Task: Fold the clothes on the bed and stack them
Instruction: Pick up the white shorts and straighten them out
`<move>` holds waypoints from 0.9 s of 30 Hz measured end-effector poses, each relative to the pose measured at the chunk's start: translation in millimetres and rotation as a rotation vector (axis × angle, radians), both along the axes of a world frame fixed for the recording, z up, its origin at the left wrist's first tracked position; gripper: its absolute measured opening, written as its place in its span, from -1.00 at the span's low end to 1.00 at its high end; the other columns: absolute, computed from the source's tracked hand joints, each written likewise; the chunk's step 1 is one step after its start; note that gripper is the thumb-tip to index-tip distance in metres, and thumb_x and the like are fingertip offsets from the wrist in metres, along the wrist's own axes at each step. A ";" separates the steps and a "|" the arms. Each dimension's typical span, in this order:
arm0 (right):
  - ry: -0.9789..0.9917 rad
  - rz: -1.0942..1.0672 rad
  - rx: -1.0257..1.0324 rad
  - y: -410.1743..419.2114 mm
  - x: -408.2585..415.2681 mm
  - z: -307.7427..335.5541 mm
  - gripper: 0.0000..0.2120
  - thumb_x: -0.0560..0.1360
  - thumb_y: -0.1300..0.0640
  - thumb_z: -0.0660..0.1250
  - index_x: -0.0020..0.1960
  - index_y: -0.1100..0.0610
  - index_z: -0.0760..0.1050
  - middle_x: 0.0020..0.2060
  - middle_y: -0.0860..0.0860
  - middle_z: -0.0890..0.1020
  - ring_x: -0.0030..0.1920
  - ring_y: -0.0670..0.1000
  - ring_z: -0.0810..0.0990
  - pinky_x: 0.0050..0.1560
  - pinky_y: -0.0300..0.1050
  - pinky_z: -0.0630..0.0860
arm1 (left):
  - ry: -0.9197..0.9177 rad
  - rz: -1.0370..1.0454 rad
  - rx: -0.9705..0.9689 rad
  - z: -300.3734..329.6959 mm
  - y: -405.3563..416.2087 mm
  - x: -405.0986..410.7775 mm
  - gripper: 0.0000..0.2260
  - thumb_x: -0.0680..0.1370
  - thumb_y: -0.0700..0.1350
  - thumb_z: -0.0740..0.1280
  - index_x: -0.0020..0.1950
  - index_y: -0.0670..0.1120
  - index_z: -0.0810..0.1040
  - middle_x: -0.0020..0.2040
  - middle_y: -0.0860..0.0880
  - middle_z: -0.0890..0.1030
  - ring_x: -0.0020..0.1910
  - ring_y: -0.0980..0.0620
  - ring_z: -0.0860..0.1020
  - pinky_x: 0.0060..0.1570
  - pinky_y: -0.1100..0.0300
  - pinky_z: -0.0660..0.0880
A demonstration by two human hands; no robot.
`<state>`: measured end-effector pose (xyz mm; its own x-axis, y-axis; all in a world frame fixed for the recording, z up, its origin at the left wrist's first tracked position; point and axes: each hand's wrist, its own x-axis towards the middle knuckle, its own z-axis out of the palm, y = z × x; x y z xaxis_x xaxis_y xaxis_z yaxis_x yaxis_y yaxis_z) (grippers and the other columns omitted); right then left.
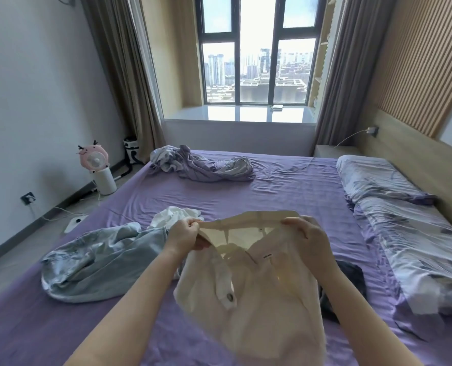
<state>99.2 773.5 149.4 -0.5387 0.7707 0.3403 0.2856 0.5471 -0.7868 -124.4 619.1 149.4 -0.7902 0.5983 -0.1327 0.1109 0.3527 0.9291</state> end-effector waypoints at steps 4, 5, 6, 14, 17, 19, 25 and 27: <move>-0.242 0.051 0.119 -3.5 2.8 -13.3 -0.52 0.45 0.38 0.24 0.37 0.21 0.38 0.08 0.04 0.31 -0.02 0.07 0.48 0.02 -0.20 0.43 | 0.414 -0.066 -0.086 14.3 -2.2 3.4 -0.81 0.44 -0.29 0.36 0.05 -0.22 0.53 -0.17 0.03 0.55 -0.16 0.07 0.56 -0.10 0.33 0.45; -0.311 0.073 0.130 -4.4 3.7 -18.7 -0.51 0.46 0.35 0.25 0.38 0.20 0.36 0.10 0.04 0.29 -0.02 0.09 0.48 0.02 -0.13 0.47 | 0.506 -0.098 -0.106 14.3 -5.8 4.5 -0.76 0.42 -0.28 0.40 0.08 -0.19 0.53 -0.13 0.05 0.52 -0.09 0.10 0.51 -0.06 0.38 0.38; -0.364 0.094 0.143 -5.7 4.5 -23.2 -0.55 0.47 0.32 0.25 0.35 0.18 0.37 0.10 0.04 0.29 -0.03 0.11 0.48 0.03 -0.07 0.49 | 0.574 -0.115 -0.100 13.2 -10.1 5.9 -0.73 0.42 -0.26 0.42 0.10 -0.18 0.53 -0.10 0.05 0.52 -0.06 0.10 0.50 -0.03 0.38 0.36; -0.249 0.078 0.172 -34.5 11.9 -34.5 -0.82 0.39 0.19 0.47 -0.17 0.21 0.47 -0.15 -0.01 0.38 -0.23 -0.01 0.45 -0.17 -0.30 0.35 | 0.938 0.043 -0.156 1.6 -53.1 1.7 -0.91 0.44 -0.15 0.43 -0.07 -0.02 0.65 -0.16 -0.08 0.54 -0.07 -0.11 0.48 -0.13 0.13 0.36; -0.103 -0.010 0.097 -51.1 18.8 -31.4 -0.71 0.33 0.19 0.52 -0.31 0.16 0.39 -0.22 0.01 0.42 -0.23 -0.08 0.42 -0.20 -0.39 0.33 | 0.777 -0.041 -0.005 1.4 -71.0 -12.1 -0.92 0.40 -0.13 0.50 -0.14 -0.03 0.65 -0.09 -0.04 0.51 -0.04 -0.03 0.42 0.07 0.08 0.36; -0.002 -0.088 0.071 -68.8 23.9 -27.8 -0.73 0.33 0.20 0.52 -0.31 0.20 0.42 -0.27 0.06 0.45 -0.23 0.02 0.44 -0.22 -0.34 0.34 | 0.542 -0.158 0.081 6.4 -86.5 -10.9 -0.91 0.44 -0.10 0.46 -0.13 -0.03 0.57 -0.14 -0.02 0.58 -0.07 0.02 0.54 0.00 0.14 0.43; 0.075 -0.269 0.038 -142.9 40.7 -20.0 -0.77 0.40 0.17 0.46 -0.21 0.20 0.41 -0.40 0.06 0.50 -0.35 -0.08 0.46 -0.33 -0.41 0.31 | 0.221 -0.261 0.240 -0.7 -135.2 -0.4 -0.63 0.33 0.09 0.41 0.10 0.08 0.48 -0.27 0.03 0.59 -0.29 0.09 0.55 -0.22 0.29 0.48; 0.092 -0.283 0.034 -162.0 48.3 -22.2 -0.78 0.41 0.19 0.45 -0.20 0.21 0.39 -0.39 0.11 0.49 -0.38 -0.01 0.42 -0.33 -0.41 0.32 | 0.165 -0.298 0.245 -8.8 -148.8 -2.6 -0.49 0.25 0.16 0.40 0.18 0.11 0.48 -0.21 -0.08 0.64 -0.23 0.06 0.59 -0.16 0.17 0.51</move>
